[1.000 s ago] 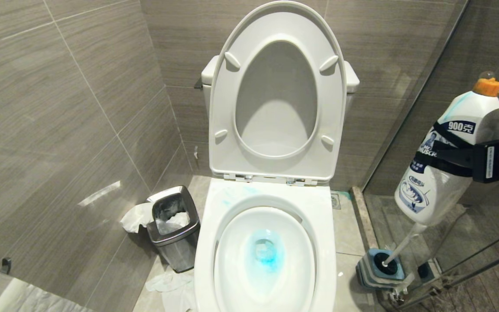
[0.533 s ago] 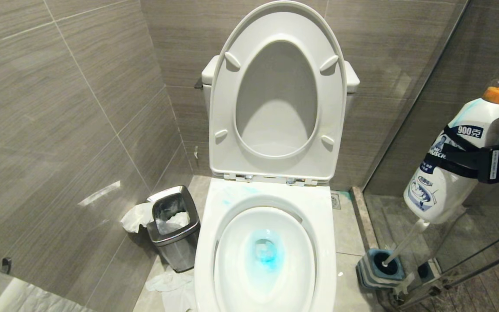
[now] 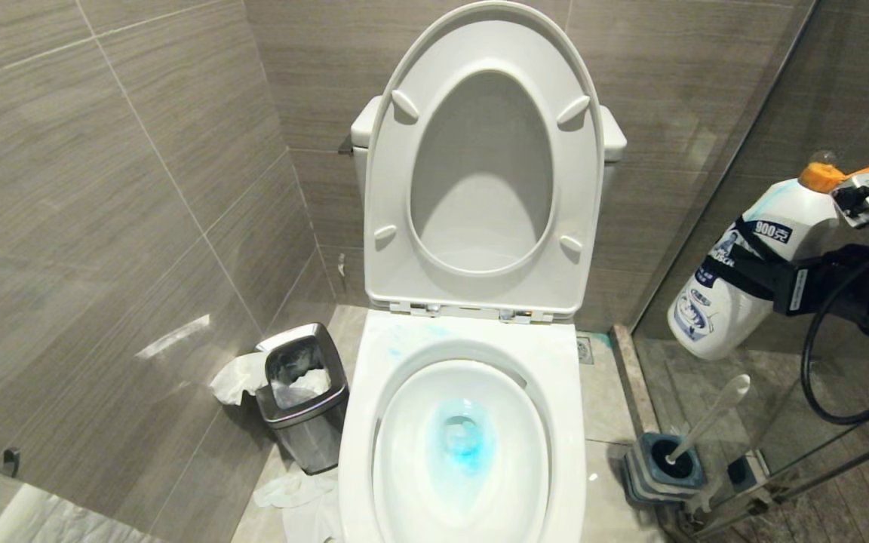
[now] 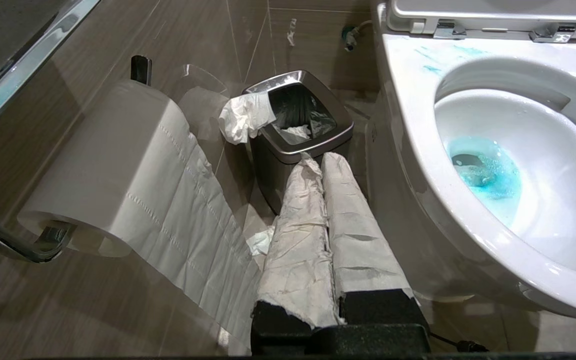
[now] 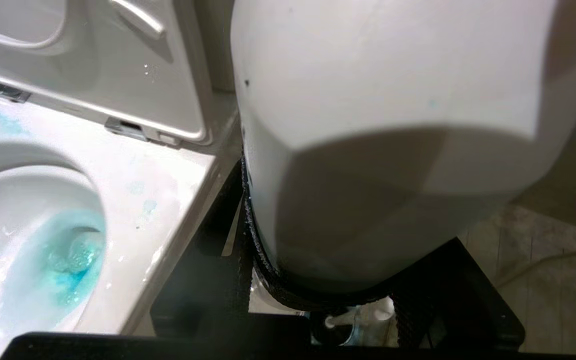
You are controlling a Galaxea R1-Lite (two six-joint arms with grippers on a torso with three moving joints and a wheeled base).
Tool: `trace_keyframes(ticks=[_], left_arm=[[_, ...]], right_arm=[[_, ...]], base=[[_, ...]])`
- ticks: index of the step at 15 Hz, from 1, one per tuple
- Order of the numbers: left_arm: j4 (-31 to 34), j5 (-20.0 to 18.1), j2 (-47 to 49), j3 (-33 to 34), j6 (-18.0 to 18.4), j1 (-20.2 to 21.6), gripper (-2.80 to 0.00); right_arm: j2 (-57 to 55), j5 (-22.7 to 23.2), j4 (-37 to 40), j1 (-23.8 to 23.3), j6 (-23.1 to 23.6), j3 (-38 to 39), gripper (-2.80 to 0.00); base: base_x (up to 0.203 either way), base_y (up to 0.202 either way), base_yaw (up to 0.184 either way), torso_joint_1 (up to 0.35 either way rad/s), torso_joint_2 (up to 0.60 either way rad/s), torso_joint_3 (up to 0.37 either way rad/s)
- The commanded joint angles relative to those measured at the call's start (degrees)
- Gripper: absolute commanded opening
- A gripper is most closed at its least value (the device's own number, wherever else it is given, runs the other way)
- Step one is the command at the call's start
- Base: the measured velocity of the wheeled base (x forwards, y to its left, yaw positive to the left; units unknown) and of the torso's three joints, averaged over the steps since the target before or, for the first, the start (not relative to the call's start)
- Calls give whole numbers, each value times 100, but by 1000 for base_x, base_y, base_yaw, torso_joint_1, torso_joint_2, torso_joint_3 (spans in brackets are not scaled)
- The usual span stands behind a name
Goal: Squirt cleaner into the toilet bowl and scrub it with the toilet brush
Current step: Place the cleaning agent on the floor
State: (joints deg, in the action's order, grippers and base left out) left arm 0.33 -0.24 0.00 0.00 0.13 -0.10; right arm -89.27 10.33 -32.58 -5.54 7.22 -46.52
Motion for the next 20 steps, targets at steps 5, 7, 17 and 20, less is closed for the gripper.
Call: trace_keyframes(ticks=[5, 7, 17, 20], left_arm=[[11, -2, 9, 9, 4, 1, -280], [11, -2, 9, 9, 4, 1, -280], [11, -2, 9, 9, 13, 1, -280], [11, -2, 9, 9, 13, 1, -280]], right_arm=[[-580, 22, -109, -132, -6, -41, -280], [-698, 31, -117, -132, 7, -34, -280], [-1445, 224, -1664, -123, 236, -92, -280], [-1622, 232, -1737, -124, 253, -135, -280]], base=[[0, 0, 0, 0, 0, -16], [0, 0, 0, 3, 3, -151], [0, 0, 0, 3, 2, -197], [0, 0, 0, 2, 2, -196]])
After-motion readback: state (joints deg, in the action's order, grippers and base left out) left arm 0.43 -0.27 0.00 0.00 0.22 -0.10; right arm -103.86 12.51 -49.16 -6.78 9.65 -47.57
